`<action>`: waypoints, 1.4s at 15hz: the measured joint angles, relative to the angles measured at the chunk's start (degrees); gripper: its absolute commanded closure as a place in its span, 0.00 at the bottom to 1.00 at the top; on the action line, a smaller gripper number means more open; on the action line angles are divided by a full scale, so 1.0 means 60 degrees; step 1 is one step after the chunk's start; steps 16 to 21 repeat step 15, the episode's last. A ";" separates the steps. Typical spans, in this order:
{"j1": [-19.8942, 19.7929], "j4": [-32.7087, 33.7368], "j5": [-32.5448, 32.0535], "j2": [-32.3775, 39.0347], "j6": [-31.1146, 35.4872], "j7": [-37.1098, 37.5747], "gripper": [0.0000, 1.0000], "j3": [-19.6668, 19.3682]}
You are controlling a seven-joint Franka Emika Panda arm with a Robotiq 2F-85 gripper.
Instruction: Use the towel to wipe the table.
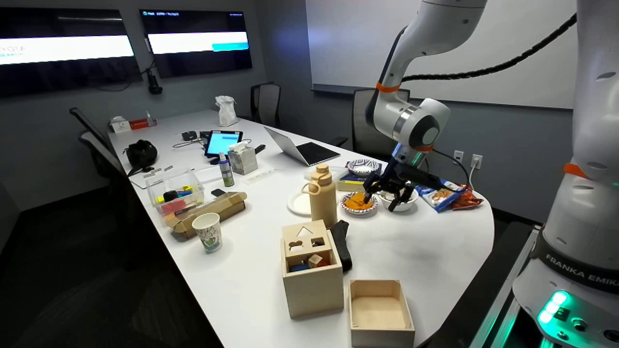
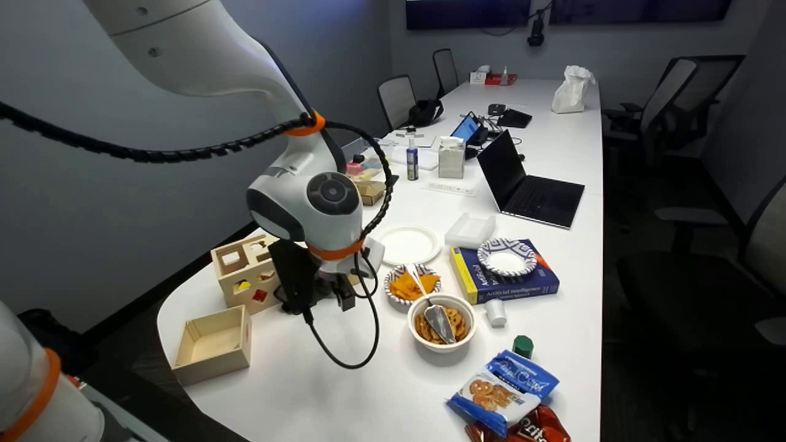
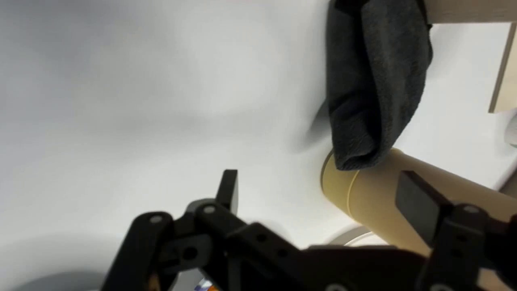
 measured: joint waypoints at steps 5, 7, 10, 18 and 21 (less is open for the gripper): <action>0.0416 -0.1336 -0.3427 -0.1211 0.1880 0.3212 0.00 0.0326; 0.0399 -0.1625 -0.5007 -0.1245 0.1925 0.4492 0.00 0.0364; 0.0263 -0.1612 -0.7335 -0.1042 0.1811 0.6183 0.00 0.0289; -0.0044 -0.1513 -1.0670 -0.1211 0.1081 0.8482 0.00 -0.0054; -0.0044 -0.1513 -1.0670 -0.1211 0.1081 0.8482 0.00 -0.0054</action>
